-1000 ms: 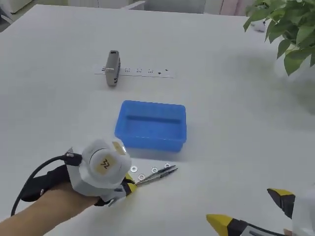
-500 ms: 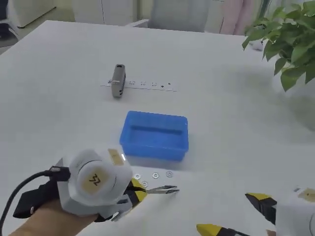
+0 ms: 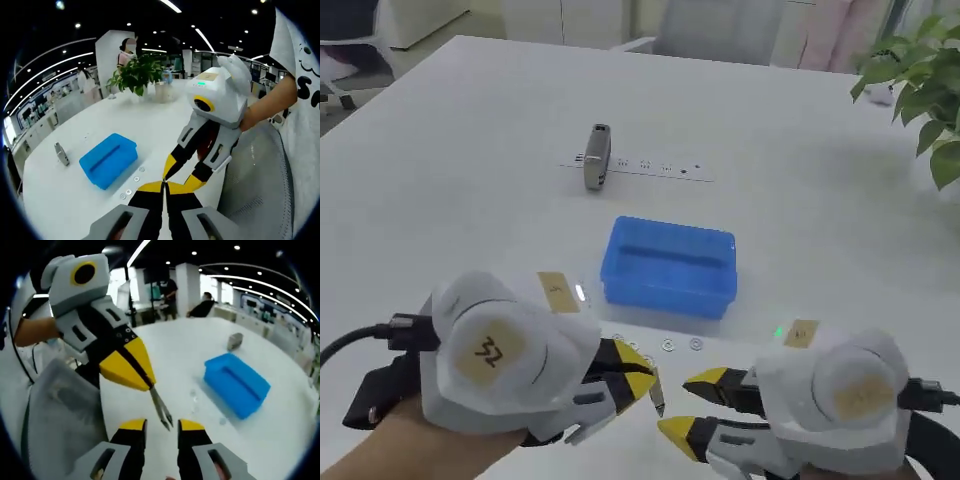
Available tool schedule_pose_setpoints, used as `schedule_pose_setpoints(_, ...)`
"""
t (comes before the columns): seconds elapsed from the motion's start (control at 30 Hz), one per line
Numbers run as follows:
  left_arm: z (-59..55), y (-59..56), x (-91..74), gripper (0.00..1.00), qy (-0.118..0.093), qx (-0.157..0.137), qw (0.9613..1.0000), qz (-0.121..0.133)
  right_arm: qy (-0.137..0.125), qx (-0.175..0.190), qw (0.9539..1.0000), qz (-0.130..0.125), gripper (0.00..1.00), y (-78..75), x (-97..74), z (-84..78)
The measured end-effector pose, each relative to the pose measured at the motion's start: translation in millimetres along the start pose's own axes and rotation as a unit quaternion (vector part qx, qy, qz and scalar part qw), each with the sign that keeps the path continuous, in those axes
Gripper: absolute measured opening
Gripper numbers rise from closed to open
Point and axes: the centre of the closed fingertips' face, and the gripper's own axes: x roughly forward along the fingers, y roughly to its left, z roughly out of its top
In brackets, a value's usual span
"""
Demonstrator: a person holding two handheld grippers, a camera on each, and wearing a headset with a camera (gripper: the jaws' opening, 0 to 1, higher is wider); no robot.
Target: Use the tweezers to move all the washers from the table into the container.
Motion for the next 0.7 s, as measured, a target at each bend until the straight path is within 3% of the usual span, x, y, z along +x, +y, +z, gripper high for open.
schedule_pose_setpoints(0.17, 2.3, 2.2, -10.3, 0.0, 0.003, 0.017, 0.9997, -0.014, -0.004, -0.043, 0.9987, 0.027, 0.13, 1.4, 14.6, 19.7)
schedule_pose_setpoints(0.33, 6.1, 14.7, -15.7, 0.0, 0.014, 0.034, 0.9993, -0.011, -0.012, -0.053, 0.9972, 0.051, 0.08, 2.9, 20.5, 33.6)
schedule_pose_setpoints(0.47, 7.1, 29.8, -13.7, 0.0, 0.019, 0.042, 0.999, -0.001, -0.024, -0.052, 0.9974, 0.045, 0.1, -3.4, 27.0, 44.9)
schedule_pose_setpoints(0.6, 10.7, 43.0, -10.6, 0.0, 0.008, 0.03, 0.9995, 0.0, -0.038, -0.04, 0.9978, 0.036, 0.06, -15.4, 32.1, 52.8)
schedule_pose_setpoints(0.7, 8.4, 52.4, -3.2, 0.0, 0.014, 0.045, 0.9989, 0.005, -0.038, -0.027, 0.9982, 0.038, 0.07, -24.9, 40.2, 55.2)
